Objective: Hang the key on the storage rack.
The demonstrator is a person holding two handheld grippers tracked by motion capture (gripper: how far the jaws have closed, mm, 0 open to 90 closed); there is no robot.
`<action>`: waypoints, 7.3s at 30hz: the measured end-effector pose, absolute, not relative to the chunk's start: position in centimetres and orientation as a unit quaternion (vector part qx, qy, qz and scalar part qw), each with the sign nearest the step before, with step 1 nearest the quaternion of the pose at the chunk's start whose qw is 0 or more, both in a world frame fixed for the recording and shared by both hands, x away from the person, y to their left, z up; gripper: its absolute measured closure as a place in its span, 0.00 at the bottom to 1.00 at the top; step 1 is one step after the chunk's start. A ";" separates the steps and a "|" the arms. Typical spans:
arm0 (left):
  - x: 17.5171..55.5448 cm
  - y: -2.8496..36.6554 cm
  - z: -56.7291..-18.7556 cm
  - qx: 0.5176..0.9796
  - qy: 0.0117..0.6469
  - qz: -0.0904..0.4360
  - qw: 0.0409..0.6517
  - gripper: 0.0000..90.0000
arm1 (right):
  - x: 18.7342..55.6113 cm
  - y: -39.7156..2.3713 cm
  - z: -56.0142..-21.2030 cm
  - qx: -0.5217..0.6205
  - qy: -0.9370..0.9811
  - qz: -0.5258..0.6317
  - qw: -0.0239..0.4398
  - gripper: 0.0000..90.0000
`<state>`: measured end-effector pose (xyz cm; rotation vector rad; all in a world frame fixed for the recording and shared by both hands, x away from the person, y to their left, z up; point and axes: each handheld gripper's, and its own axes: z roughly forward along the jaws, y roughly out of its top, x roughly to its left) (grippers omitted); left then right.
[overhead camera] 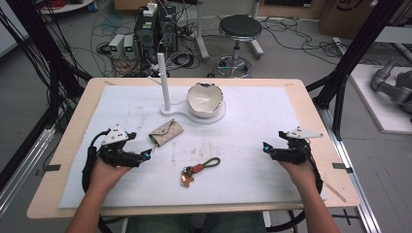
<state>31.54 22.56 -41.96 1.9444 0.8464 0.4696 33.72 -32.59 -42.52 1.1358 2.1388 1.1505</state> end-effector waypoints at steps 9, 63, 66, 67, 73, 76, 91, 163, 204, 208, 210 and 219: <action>31.8 22.6 -42.2 0.798 0.346 0.190 0.456 0.14 | 33.9 -32.6 -42.8 0.413 0.781 0.410 0.225 0.21; 31.4 8.2 -44.0 0.877 0.209 0.105 0.420 0.20 | 32.2 -33.0 -43.3 0.402 0.797 0.396 0.218 0.21; 31.3 7.6 -44.3 0.881 0.207 0.102 0.414 0.24 | 32.2 -32.8 -43.3 0.399 0.798 0.396 0.217 0.21; 31.3 7.5 -44.3 0.883 0.204 0.103 0.410 0.25 | 32.2 -32.8 -43.3 0.398 0.798 0.396 0.217 0.21; 31.2 6.7 -44.7 0.890 0.203 0.098 0.396 0.31 | 32.3 -32.6 -43.4 0.395 0.801 0.394 0.215 0.21; 31.2 6.6 -44.8 0.892 0.202 0.095 0.394 0.36 | 32.3 -32.6 -43.4 0.395 0.801 0.395 0.215 0.21; 31.1 6.7 -44.9 0.897 0.199 0.083 0.387 0.55 | 32.3 -32.4 -43.5 0.389 0.806 0.392 0.214 0.21; 36.7 19.7 -29.5 0.785 0.296 0.273 0.470 0.78 | 33.5 -30.3 -44.1 0.371 0.827 0.373 0.200 0.21; 40.9 21.3 -29.5 0.784 0.347 0.278 0.434 0.50 | 33.6 -30.4 -44.2 0.375 0.826 0.370 0.199 0.21; 40.3 21.4 -30.0 0.787 0.341 0.259 0.444 0.46 | 33.6 -30.4 -44.1 0.376 0.826 0.371 0.198 0.21; 40.0 21.4 -30.3 0.792 0.334 0.247 0.447 0.44 | 33.6 -30.4 -44.1 0.376 0.825 0.372 0.199 0.21; 37.6 21.3 -32.6 0.792 0.320 0.200 0.480 0.39 | 33.5 -30.5 -44.1 0.376 0.823 0.376 0.199 0.21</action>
